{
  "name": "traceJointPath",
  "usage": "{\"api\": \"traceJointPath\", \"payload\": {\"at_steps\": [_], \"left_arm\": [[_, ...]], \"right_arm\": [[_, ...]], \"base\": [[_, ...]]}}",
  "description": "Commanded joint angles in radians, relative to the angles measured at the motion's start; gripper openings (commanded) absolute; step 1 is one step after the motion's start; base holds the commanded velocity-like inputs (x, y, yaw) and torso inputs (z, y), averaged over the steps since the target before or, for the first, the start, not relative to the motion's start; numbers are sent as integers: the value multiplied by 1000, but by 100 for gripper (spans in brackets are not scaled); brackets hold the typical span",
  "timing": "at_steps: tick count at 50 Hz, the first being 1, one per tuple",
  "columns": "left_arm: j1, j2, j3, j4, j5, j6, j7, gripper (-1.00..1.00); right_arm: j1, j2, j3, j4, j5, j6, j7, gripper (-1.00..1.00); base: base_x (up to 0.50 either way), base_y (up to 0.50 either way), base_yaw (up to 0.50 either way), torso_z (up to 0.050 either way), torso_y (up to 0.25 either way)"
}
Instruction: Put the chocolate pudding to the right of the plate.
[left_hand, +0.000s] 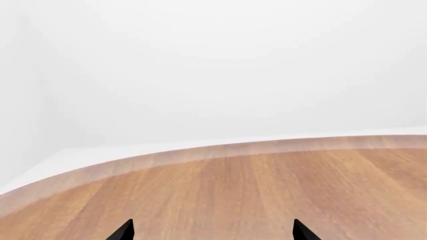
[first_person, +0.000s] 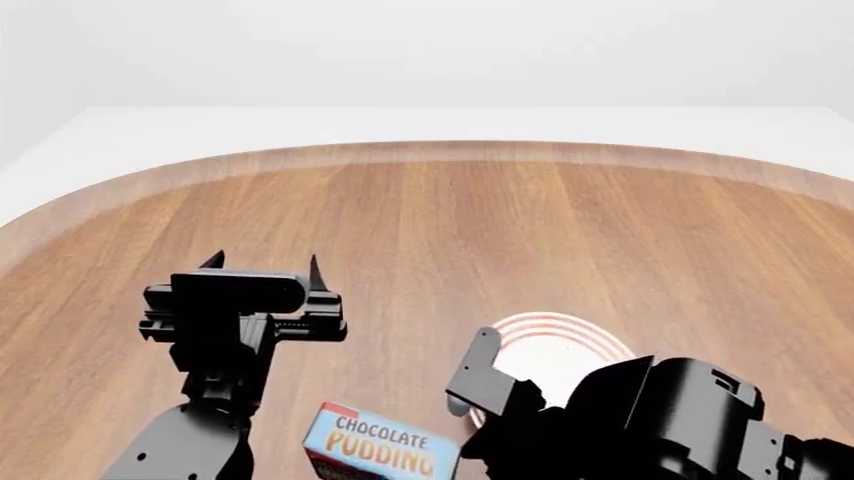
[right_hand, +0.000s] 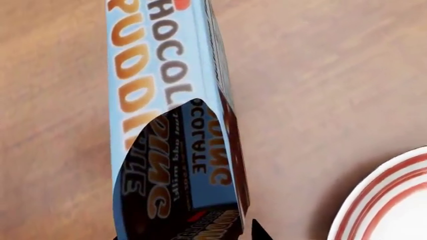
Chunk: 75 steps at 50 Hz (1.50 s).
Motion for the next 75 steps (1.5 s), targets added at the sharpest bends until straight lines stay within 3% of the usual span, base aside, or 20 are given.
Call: {"api": "traceJointPath", "payload": {"at_steps": [1, 24, 38, 47, 55, 65, 75], "left_arm": [[-3, -4, 1, 1, -5, -1, -4, 100], [-5, -12, -4, -1, -16, 3, -13, 100], [-4, -16, -1, 1, -21, 4, -17, 100], [0, -17, 1, 6, -24, 5, -21, 100], [-3, -19, 1, 8, -29, 3, -24, 100], [-2, -23, -1, 9, -33, 4, -27, 100], [-7, -25, 0, 7, -37, 4, -30, 100]], "right_arm": [[31, 27, 36, -25, 22, 20, 19, -100], [101, 138, 194, 42, 97, 67, 127, -100], [96, 220, 365, 147, 202, 88, 291, -100], [60, 277, 495, 246, 287, 71, 428, -100], [51, 306, 531, 297, 322, 88, 477, -100], [-58, 402, 631, 281, 433, 61, 591, -100], [-139, 476, 673, 300, 466, 28, 610, -100]], "base": [[0, 0, 0, 0, 0], [0, 0, 0, 0, 0], [0, 0, 0, 0, 0], [0, 0, 0, 0, 0], [0, 0, 0, 0, 0], [0, 0, 0, 0, 0], [0, 0, 0, 0, 0]]}}
